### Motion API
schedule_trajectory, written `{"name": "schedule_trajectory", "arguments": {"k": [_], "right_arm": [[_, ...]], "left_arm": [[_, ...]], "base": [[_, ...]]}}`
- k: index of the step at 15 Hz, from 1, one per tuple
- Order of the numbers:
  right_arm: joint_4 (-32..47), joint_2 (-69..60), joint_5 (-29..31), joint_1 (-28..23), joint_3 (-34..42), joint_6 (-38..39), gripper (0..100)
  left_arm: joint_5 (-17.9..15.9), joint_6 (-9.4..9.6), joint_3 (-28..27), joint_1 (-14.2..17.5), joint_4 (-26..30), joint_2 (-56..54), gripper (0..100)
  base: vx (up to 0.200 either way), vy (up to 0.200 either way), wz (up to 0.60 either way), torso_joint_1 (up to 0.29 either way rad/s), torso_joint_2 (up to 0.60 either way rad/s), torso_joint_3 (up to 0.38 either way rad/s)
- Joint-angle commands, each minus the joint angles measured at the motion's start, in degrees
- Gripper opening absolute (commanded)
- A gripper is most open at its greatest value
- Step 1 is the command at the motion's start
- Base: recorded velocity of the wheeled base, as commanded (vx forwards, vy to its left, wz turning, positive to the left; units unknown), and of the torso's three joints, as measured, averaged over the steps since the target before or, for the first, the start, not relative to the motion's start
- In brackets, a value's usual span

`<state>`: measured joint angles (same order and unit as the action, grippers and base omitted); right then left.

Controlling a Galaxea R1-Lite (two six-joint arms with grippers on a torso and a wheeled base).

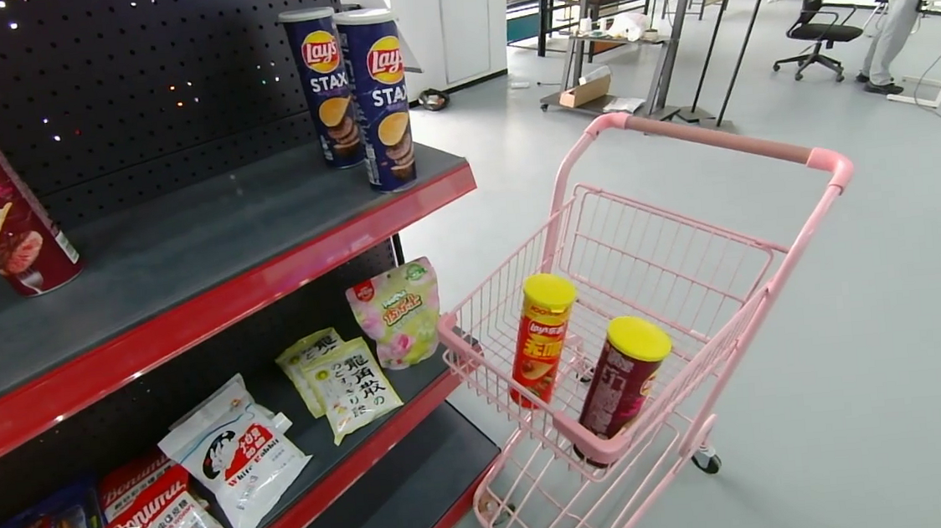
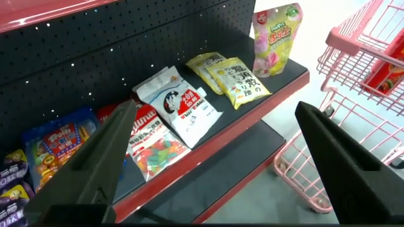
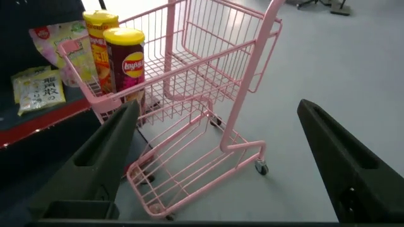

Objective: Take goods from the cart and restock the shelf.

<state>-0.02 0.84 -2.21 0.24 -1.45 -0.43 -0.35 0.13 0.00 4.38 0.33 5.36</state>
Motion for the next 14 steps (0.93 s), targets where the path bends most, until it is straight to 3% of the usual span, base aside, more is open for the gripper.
{"name": "schedule_trajectory", "arguments": {"k": [1,2,4,5,8,10,14], "right_arm": [[-0.2,25.2,-3.0,1.5,-22.8,16.1,100],[-0.2,33.8,-5.1,2.8,-29.0,16.0,100],[-5.1,48.1,-5.9,4.3,-28.5,10.0,100],[-11.7,56.0,-6.1,5.1,-25.7,10.8,100],[-40.9,78.2,-10.1,11.2,-14.8,11.6,100],[-52.5,91.0,-12.0,11.7,-13.2,9.7,100],[-60.7,104.2,-12.7,13.5,-16.7,9.0,100]], "left_arm": [[0.0,0.04,0.0,0.0,0.0,0.0,100],[0.0,0.04,0.0,0.0,0.0,0.0,100],[0.0,0.04,0.0,0.0,0.0,0.0,100],[0.0,0.04,0.0,0.0,0.0,0.0,100],[-0.1,0.04,0.0,-0.1,0.0,0.1,100],[-0.1,0.04,0.0,-0.1,0.0,0.1,100],[-0.1,0.13,0.0,0.0,0.0,0.0,100]], "base": [[0.000,0.000,0.00,0.000,0.00,0.000],[0.000,0.000,0.00,0.000,0.00,0.000],[0.000,0.000,0.00,0.000,0.00,0.000],[0.000,0.000,0.00,0.000,0.00,0.000],[0.000,0.000,0.00,0.000,0.00,0.000],[0.000,0.000,0.00,0.000,0.00,0.000],[0.000,0.000,0.00,0.000,0.00,0.000]]}}
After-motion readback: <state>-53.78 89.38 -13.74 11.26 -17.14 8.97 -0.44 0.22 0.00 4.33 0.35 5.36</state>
